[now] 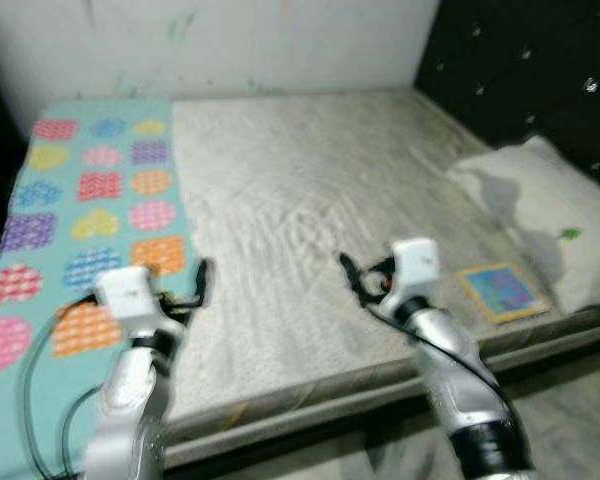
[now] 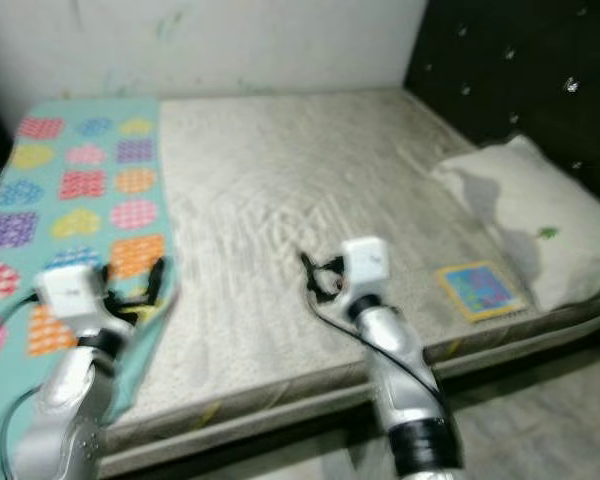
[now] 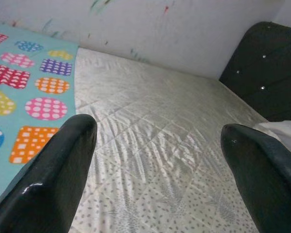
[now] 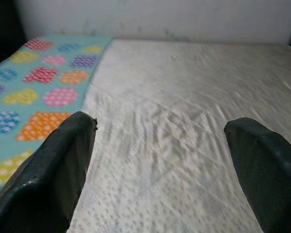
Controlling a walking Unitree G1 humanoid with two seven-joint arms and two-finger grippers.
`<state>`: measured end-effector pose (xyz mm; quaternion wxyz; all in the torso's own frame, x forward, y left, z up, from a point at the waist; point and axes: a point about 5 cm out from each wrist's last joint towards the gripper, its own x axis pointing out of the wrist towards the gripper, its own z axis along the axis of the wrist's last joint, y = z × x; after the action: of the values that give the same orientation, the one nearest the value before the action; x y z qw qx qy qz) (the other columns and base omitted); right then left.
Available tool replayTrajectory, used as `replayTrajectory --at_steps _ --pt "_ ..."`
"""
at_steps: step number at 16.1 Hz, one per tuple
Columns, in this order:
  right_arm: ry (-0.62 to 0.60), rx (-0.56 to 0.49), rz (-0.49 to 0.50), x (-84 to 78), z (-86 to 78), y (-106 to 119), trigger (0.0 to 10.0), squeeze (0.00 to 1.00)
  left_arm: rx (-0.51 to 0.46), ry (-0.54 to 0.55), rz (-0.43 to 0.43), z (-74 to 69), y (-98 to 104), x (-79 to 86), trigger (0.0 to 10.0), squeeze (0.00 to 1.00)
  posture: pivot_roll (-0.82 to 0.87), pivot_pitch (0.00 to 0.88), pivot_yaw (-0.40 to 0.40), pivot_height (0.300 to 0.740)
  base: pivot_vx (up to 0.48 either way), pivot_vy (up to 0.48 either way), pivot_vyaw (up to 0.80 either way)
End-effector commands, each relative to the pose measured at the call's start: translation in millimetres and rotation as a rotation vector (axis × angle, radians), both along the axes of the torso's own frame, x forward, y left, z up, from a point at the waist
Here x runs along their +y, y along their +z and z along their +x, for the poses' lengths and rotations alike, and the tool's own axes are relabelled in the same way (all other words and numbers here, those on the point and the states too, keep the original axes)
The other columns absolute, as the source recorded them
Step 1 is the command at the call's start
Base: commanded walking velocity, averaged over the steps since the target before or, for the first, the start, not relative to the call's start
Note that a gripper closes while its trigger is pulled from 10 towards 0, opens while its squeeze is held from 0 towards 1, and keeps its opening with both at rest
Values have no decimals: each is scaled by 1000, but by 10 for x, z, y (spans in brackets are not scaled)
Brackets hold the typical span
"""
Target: Clean up the room
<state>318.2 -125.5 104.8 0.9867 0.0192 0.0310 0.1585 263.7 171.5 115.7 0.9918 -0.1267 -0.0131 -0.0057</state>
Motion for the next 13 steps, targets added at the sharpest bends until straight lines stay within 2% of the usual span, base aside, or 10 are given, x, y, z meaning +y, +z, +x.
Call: replayTrajectory --at_steps 1,13 --pt "8 -18 12 36 19 56 10000 0 5 18 10 -6 8 52 10000 0 -57 62 -81 740 0 412 0" --pt "24 -5 5 47 22 38 10000 0 11 23 8 -5 -3 51 10000 0 -55 54 -88 740 0 404 0"
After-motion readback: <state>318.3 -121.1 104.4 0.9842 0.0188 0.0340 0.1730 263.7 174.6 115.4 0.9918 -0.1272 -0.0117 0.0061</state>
